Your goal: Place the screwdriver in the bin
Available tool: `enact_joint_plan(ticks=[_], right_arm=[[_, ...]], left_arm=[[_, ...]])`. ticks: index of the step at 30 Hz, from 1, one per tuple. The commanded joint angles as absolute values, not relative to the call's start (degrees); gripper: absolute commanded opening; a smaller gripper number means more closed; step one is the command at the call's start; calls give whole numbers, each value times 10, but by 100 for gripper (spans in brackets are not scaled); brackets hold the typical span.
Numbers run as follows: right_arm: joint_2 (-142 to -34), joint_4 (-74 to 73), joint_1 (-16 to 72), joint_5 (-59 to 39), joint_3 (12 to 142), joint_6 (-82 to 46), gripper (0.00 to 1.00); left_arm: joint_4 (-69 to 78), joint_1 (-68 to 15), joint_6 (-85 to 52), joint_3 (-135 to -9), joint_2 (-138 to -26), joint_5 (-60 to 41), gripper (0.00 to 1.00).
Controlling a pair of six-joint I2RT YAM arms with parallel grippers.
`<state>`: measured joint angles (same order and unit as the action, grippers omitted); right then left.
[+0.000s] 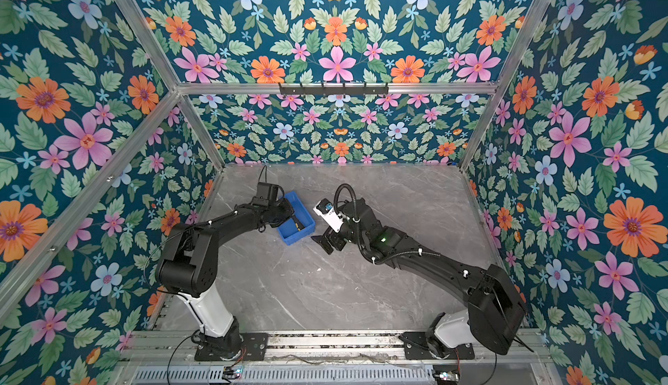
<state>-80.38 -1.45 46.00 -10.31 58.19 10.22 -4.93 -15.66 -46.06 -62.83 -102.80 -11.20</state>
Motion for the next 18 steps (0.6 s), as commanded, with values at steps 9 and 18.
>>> enact_joint_plan(ticks=[9,18], right_arm=[[-796,-40,461,-101,576,103,99],[-773,-75,461,-67,550,80,99]], left_arm=[[-40,-156,-454,-622,-1000,-99,55],[-63,-164,-399,-604,-925,-48,87]])
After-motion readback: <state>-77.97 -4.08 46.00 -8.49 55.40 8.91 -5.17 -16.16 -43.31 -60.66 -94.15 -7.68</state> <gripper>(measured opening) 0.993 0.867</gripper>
